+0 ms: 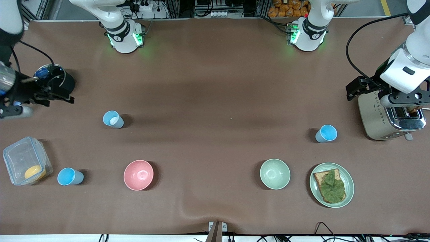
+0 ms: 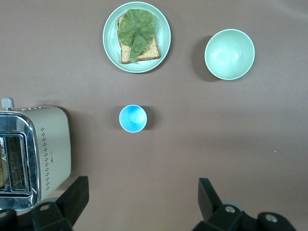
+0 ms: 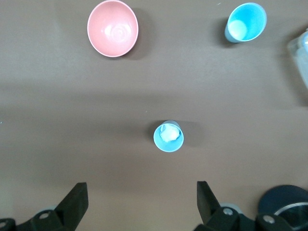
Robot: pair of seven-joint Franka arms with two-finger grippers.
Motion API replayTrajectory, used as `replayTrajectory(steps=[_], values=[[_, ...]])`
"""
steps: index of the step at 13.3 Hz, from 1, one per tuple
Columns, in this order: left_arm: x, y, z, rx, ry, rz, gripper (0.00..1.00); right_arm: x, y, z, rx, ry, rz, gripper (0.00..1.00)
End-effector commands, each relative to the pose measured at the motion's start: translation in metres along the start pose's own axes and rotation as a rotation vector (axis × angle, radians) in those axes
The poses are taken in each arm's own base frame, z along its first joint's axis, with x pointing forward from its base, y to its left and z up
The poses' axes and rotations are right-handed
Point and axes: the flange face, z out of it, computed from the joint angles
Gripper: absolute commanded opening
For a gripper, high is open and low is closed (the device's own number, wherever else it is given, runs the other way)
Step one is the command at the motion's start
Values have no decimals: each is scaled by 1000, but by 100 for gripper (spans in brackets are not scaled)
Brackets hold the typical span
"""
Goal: Stack blue cups with both arms
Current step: 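Move the left gripper toward the blue cup beside the toaster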
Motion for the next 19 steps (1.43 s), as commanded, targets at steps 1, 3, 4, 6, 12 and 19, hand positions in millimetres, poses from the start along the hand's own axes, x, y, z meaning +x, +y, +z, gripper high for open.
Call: replayTrajectory(steps=[1,3,4,6,12,19], values=[[-2,-3,-4,-25,-1,14,100,-3,0,-48,-58,33,12,100],[-2,-4,-4,-23,1,9,100,-4,-3,-50,-71,35,10,100],[-2,-6,-3,-23,-1,6,100,-4,1,-50,-113,34,6,100],[-1,-7,-3,-23,-2,6,100,-3,6,-50,-195,31,8,100],[4,-20,15,-17,-56,-13,100,-3,0,-45,-166,14,1,100],[12,-44,46,7,-128,-54,100,-5,-1,-38,-146,-17,1,100]])
